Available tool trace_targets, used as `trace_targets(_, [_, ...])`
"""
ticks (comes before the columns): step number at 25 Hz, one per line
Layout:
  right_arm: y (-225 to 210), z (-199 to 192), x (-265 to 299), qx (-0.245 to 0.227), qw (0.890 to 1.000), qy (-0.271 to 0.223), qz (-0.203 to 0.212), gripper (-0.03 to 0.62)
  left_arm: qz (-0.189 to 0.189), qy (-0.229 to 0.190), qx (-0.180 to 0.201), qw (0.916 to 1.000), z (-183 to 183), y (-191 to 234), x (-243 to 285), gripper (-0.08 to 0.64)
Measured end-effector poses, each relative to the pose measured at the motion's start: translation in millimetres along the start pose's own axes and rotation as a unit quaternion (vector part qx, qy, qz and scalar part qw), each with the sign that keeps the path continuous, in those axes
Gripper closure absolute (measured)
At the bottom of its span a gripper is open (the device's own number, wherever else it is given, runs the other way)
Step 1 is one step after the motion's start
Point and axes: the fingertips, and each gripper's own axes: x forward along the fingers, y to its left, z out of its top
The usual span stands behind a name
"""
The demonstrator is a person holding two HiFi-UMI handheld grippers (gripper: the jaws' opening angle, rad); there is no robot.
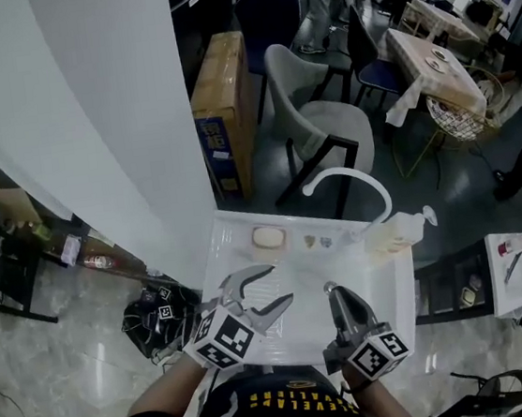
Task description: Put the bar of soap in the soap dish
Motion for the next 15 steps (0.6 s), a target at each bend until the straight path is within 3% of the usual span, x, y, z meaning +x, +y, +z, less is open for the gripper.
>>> trace_targets(13, [64,27,-15,-0.045,0.997,-0.056,0.012,0.560,0.018,-0.127,-0.005,0.9918,61,-25,-78,0.310])
trace_targets(15, [74,32,-20,-0.057,0.996,-0.066,0.014,0.561,0.028,-0.157,-0.012,0.9872,71,-27,-94,0.350])
